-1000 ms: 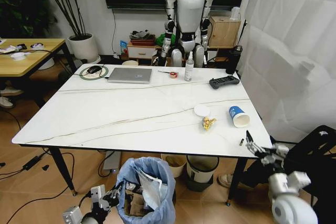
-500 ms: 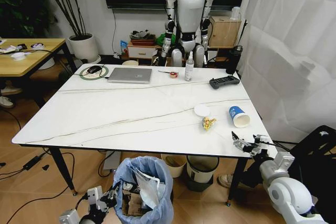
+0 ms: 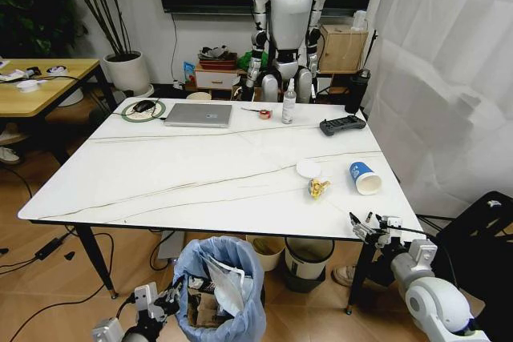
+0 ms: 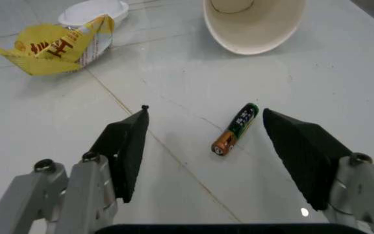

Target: Pick up the trash bin and place the trash from the table into it.

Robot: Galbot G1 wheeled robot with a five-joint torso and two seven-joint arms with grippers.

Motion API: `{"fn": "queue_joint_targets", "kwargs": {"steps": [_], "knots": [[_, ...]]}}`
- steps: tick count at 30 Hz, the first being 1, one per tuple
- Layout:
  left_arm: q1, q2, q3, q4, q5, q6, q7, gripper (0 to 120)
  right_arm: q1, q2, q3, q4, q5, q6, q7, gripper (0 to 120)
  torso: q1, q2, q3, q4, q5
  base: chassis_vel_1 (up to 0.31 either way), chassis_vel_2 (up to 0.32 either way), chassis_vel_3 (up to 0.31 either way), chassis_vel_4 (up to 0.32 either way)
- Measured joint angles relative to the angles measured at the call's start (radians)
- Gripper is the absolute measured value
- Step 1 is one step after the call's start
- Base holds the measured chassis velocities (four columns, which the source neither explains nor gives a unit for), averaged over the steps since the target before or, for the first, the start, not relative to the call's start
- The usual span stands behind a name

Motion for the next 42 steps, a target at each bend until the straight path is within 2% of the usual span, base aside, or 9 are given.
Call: {"fn": "queue_joint_targets", "kwargs": {"steps": [6,8,12,14,18,25,32,38,42], "knots": [[-0.008,0.003,0.002,0.006,-0.006,0.002,-0.002,0,-0.010,-0.006,0.003,-0.005,-0.010,0.001,-0.004,38,0.000,0.000,0.000,0.0000,0.0000,0.000,0.000,0.000,0.000],[-0.009,0.005,0.002,0.007,-0.008,0.002,-0.002,0,-0.011,-0.007,0.003,-0.006,-0.012,0.001,-0.006,36,0.000,0.000,0.000,0.0000,-0.0001,0.000,0.000,0.000,0.000],[-0.012,0.011,0.001,0.007,-0.016,0.003,-0.003,0,-0.013,-0.008,0.004,-0.008,-0.019,0.004,-0.012,19,0.000,0.000,0.000,0.0000,0.0000,0.000,0.000,0.000,0.000],[-0.013,0.012,0.000,0.008,-0.017,0.003,-0.004,0,-0.014,-0.009,0.004,-0.009,-0.023,0.005,-0.014,15,0.000,0.000,0.000,0.0000,0.0000,0.000,0.000,0.000,0.000],[-0.015,0.016,0.000,0.009,-0.021,0.003,-0.004,0,-0.020,-0.016,0.002,-0.011,-0.033,0.010,-0.020,0,0.000,0.000,0.000,-0.0001,-0.0001,0.000,0.000,0.000,0.000],[-0.023,0.019,-0.001,0.011,-0.028,0.005,-0.007,0,-0.030,-0.034,-0.007,0.000,-0.036,0.024,-0.033,0,0.000,0.000,0.000,-0.0002,0.0001,0.000,0.000,0.000,0.000],[-0.030,0.020,0.001,0.009,-0.038,0.012,-0.016,0,-0.032,-0.073,-0.032,0.098,0.088,0.113,-0.127,0,0.000,0.000,0.000,0.0000,-0.0001,0.000,0.000,0.000,0.000],[-0.025,0.011,0.002,-0.007,-0.037,0.016,-0.022,0,-0.040,-0.162,-0.188,0.191,0.177,0.227,-0.262,0,0.000,0.000,0.000,-0.0001,-0.0001,0.000,0.000,0.000,0.000],[-0.007,0.009,0.002,-0.036,-0.030,0.019,-0.023,0,0.030,-0.212,-0.413,0.203,0.185,0.300,-0.317,0,0.000,0.000,0.000,0.0001,0.0000,0.000,0.000,0.000,0.000]]}}
